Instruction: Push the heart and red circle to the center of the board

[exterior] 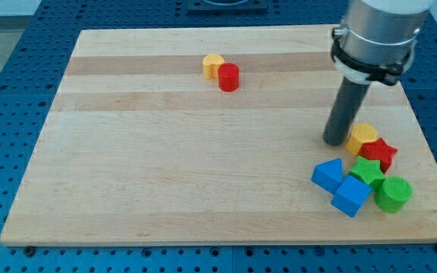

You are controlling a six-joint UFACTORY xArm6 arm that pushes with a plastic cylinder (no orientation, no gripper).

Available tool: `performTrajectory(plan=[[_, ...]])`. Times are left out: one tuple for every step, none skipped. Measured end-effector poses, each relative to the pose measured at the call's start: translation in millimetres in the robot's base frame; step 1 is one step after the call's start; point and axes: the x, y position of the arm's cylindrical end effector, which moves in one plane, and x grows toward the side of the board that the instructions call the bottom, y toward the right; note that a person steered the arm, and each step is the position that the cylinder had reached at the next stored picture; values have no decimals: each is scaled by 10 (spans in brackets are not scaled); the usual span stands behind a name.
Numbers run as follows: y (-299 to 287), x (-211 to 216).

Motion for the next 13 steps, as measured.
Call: performTrajectory(plan=[[-676, 1], [-1588, 0], [-2577, -78], [-3156, -381], [-3339, -809], [-3425, -1248], [-3209, -1725], [-2760, -2118], [-2246, -2144], [-1829, -1958], [-1638, -1754], [-1500, -1611], [-1365, -1348]])
